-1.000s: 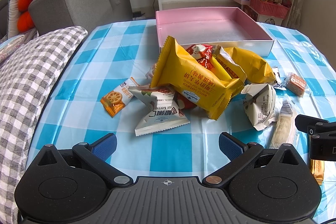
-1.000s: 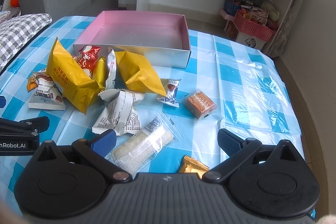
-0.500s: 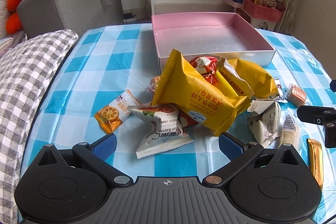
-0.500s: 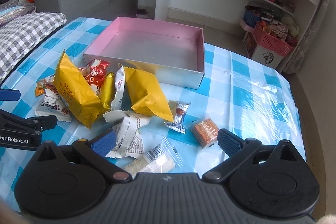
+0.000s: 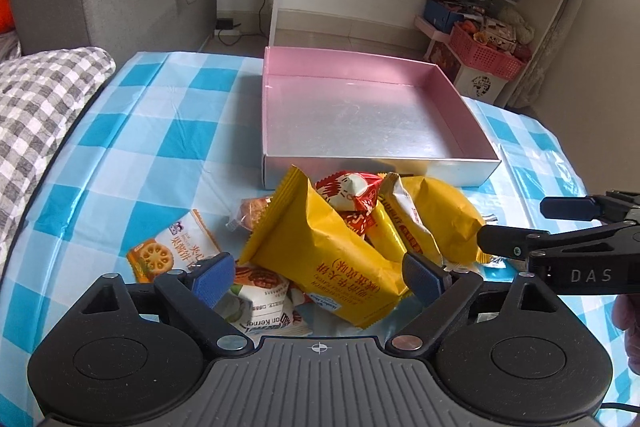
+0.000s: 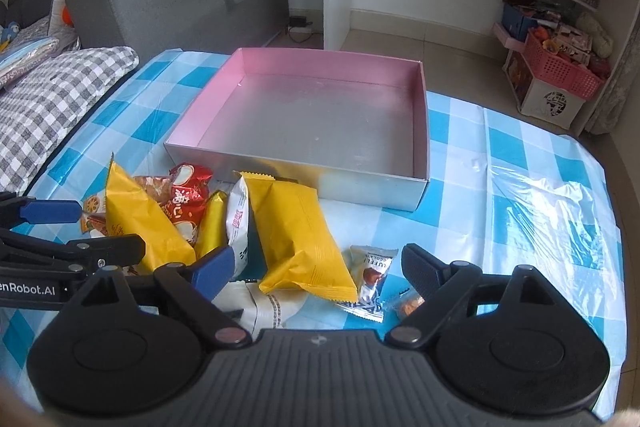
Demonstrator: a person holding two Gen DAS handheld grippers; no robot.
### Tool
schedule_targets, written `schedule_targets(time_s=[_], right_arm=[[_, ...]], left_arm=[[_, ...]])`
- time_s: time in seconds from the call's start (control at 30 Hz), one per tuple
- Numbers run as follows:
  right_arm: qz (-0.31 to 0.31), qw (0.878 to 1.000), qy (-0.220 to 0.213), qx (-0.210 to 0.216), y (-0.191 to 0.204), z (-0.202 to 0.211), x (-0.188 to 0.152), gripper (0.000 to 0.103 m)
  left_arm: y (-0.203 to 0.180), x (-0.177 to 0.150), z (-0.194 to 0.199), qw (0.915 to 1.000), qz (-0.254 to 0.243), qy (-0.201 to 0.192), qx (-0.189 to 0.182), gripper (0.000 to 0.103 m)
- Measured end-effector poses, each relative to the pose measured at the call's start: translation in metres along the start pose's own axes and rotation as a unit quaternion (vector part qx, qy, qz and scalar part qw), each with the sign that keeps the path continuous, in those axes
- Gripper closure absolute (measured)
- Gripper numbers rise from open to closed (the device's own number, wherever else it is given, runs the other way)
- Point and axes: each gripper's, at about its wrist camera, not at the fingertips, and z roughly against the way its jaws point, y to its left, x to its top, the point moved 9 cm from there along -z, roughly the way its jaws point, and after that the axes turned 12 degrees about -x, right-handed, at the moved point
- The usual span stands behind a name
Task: Organize snacks
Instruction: 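Grasp a yellow bread packet with the left tool while the right tool grasps another, then lift and carry both yellow packets over the pink box with both tools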
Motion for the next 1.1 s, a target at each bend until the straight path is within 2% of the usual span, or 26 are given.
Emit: schedule_targets(time_s=[0.03, 0.1, 0.2, 0.4, 0.63, 0.73, 0.9, 1.1], right_arm=[[-0.004, 1.000, 0.004, 0.003, -0.001, -0.004, 0.001, 0.022], [-0.014, 1.000, 0.015, 0.007, -0.002, -0.013, 0.001, 0.028], [-0.035, 0.999, 0.036, 0.020, -0.003, -0.027, 0.000, 0.038], [-0.068, 0.994, 0.059, 0.065, 0.008, -0.038, -0.003, 0.044], [-0.034, 0.996, 0.068, 0.040, 0.018, -0.047, -0.011, 0.051], [-0.038, 0.996, 0.069, 0.031, 0.017, -0.045, -0.010, 0.057], [-0.056, 0.996, 0.067, 0.028, 0.011, -0.036, -0.009, 0.060], [-0.060, 0.997, 0.042, 0.029, 0.003, -0.017, -0.003, 0.061]], left_arm=[[0.000, 0.000, -0.003, 1.0000, 0.005, 0.003, -0.003, 0.018], [-0.001, 0.000, -0.011, 0.9998, 0.016, 0.009, -0.010, 0.028], [0.000, 0.001, -0.019, 0.9997, 0.023, 0.008, 0.001, 0.037], [-0.001, 0.000, -0.028, 0.9993, 0.036, 0.006, 0.009, 0.040], [-0.010, -0.004, -0.031, 0.9994, 0.008, 0.015, 0.029, 0.041], [-0.010, -0.004, -0.028, 0.9993, 0.004, 0.013, 0.034, 0.046], [-0.008, -0.004, -0.020, 0.9995, 0.013, 0.003, 0.028, 0.064], [-0.016, -0.006, -0.009, 0.9992, -0.013, -0.013, 0.036, 0.071]])
